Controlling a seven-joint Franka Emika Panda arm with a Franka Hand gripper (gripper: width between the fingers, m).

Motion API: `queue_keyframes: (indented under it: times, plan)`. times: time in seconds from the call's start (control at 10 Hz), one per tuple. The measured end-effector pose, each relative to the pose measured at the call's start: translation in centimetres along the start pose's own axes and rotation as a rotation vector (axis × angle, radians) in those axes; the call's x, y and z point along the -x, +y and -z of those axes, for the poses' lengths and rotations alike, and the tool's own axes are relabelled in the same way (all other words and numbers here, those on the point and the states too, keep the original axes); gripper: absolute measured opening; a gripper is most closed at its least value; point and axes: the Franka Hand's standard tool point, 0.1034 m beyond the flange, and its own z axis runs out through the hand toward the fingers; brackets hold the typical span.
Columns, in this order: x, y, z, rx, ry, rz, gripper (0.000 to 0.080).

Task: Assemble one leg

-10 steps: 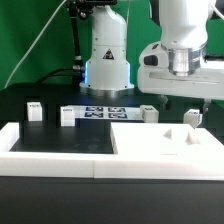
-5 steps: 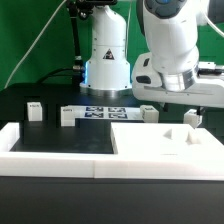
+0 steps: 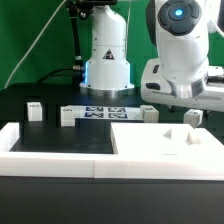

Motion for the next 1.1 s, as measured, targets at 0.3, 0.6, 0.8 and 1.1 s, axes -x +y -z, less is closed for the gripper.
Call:
queue_keyframes:
  times: [0.3, 0.6, 0.8, 1.1]
  plan:
    - [0.1, -0.3, -1.3, 0.013, 0.006, 0.005, 0.0649]
    - [0.1, 0.1, -1.7, 0.016, 0.008, -0.003, 0.0511]
    - [0.0, 0.1, -1.7, 0.016, 0.008, -0.003, 0.0320]
    - [0.0, 0.1, -1.7, 0.016, 0.008, -0.003, 0.0289]
